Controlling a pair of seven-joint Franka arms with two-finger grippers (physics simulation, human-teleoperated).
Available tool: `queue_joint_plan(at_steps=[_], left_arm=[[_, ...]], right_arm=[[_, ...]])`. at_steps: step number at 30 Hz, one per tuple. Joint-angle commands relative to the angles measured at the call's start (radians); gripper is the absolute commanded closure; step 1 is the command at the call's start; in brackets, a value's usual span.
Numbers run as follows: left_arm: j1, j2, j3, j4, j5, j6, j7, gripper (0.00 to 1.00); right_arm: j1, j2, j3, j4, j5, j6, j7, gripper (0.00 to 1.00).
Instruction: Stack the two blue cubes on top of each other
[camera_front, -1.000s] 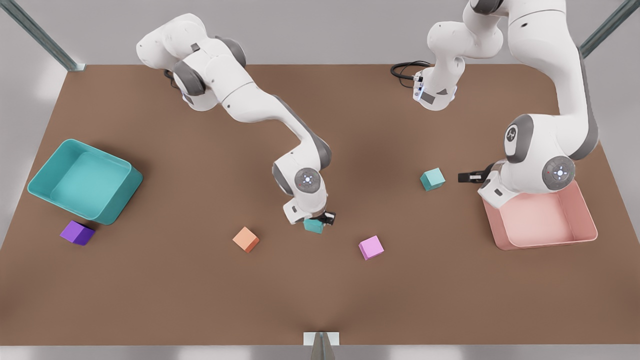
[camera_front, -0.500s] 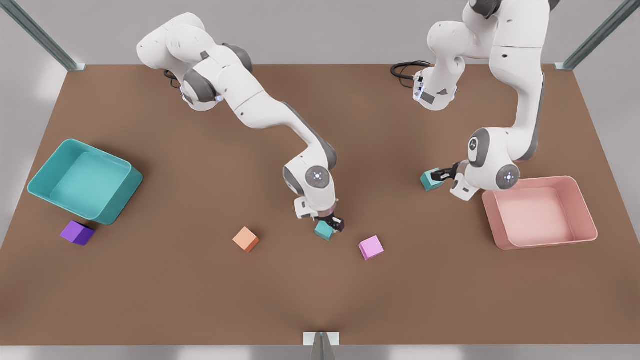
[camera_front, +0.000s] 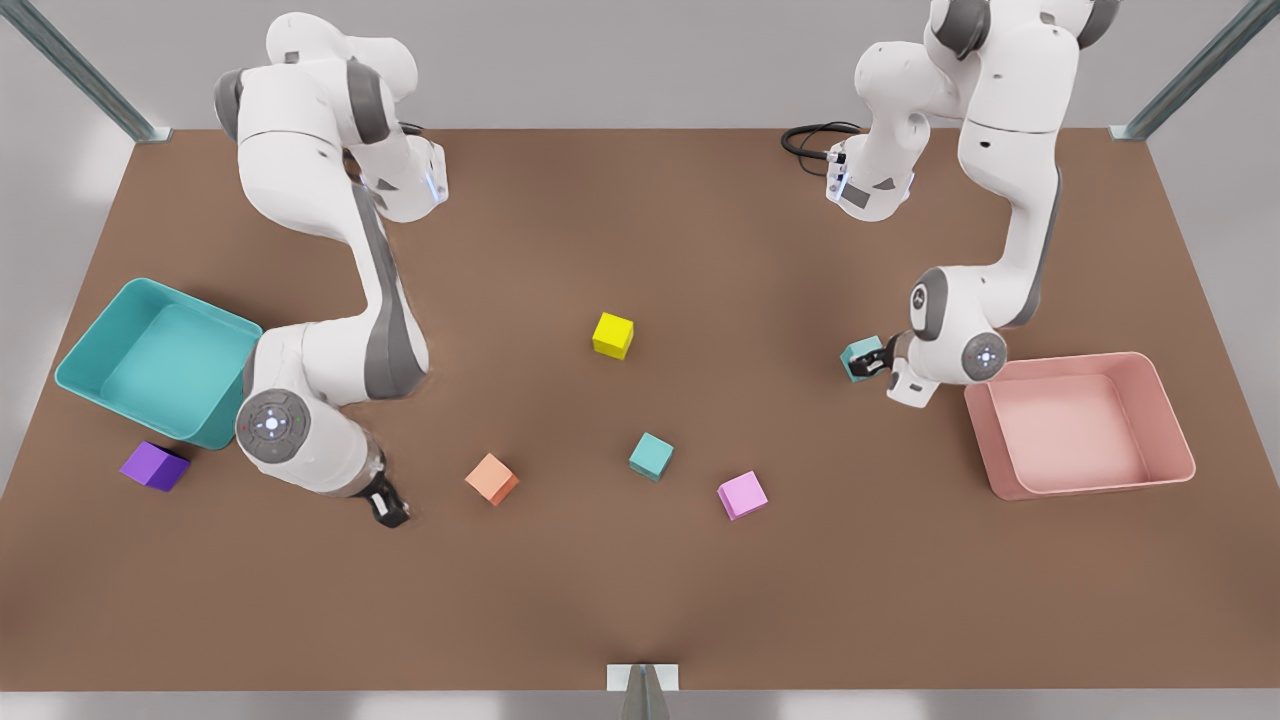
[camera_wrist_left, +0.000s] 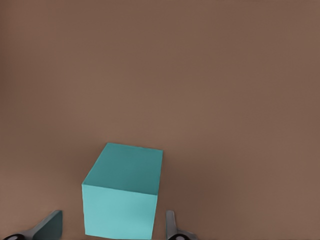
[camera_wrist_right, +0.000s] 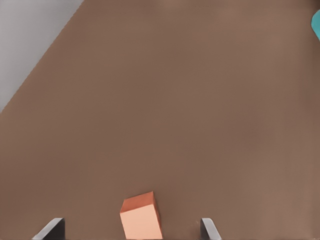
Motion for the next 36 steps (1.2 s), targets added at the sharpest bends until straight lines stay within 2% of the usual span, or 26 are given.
queue_joint_plan(at_steps=[1,3,5,6,7,12,14,18,21,27,30,32,34,36], left_arm=[[-0.007,0.017,0.0,-0.002,0.001,0.033,-0.097,0.0],[-0.009,0.023,-0.002,-0.005,-0.001,0.041,-0.097,0.0],[-0.009,0.038,-0.002,-0.008,-0.001,0.047,-0.097,0.0],[-0.009,0.049,-0.002,-0.008,-0.013,0.064,-0.095,0.0],[-0.009,0.057,-0.002,-0.008,-0.022,0.066,-0.095,0.0],[-0.009,0.066,-0.002,-0.008,-0.051,0.067,-0.063,0.0],[-0.009,0.075,-0.002,-0.008,-0.053,0.081,-0.06,0.15],[-0.015,0.087,-0.002,-0.006,-0.053,0.087,-0.023,0.23],[-0.017,0.06,-0.003,0.0,-0.048,0.084,0.018,0.26],[-0.039,-0.032,-0.017,0.04,0.022,0.078,0.026,0.26],[-0.095,-0.031,-0.113,0.239,0.068,-0.022,0.011,0.26],[-0.17,0.029,-0.117,0.391,0.067,-0.025,-0.034,0.26],[-0.276,0.159,-0.117,0.589,0.068,-0.025,-0.11,0.26],[-0.316,0.282,-0.117,0.79,0.078,-0.071,-0.129,0.25]], right_arm=[[-0.02,-0.096,-0.03,0.027,-0.012,-0.345,-0.938,0.0],[-0.023,-0.252,-0.018,0.017,-0.022,-0.458,-0.941,0.0],[-0.156,-0.479,0.169,-0.136,-0.096,-0.446,-0.943,0.0],[-0.167,-0.586,0.188,-0.249,-0.11,-0.403,-0.943,0.0],[-0.168,-0.617,0.188,-0.29,-0.11,-0.386,-0.956,0.0],[-0.187,-0.602,0.224,-0.327,-0.134,-0.31,-1.013,0.0],[-0.193,-0.594,0.224,-0.327,-0.134,-0.311,-1.015,0.0],[-0.194,-0.59,0.224,-0.327,-0.133,-0.311,-1.015,0.0],[-0.204,-0.588,0.223,-0.327,-0.131,-0.311,-1.016,0.0],[-0.214,-0.584,0.223,-0.325,-0.133,-0.311,-1.03,0.0],[-0.216,-0.584,0.223,-0.321,-0.133,-0.31,-1.03,0.0],[-0.216,-0.582,0.221,-0.321,-0.134,-0.31,-1.03,0.0],[-0.217,-0.577,0.221,-0.319,-0.134,-0.308,-1.03,0.0],[-0.216,-0.573,0.221,-0.318,-0.134,-0.306,-1.03,0.0]])
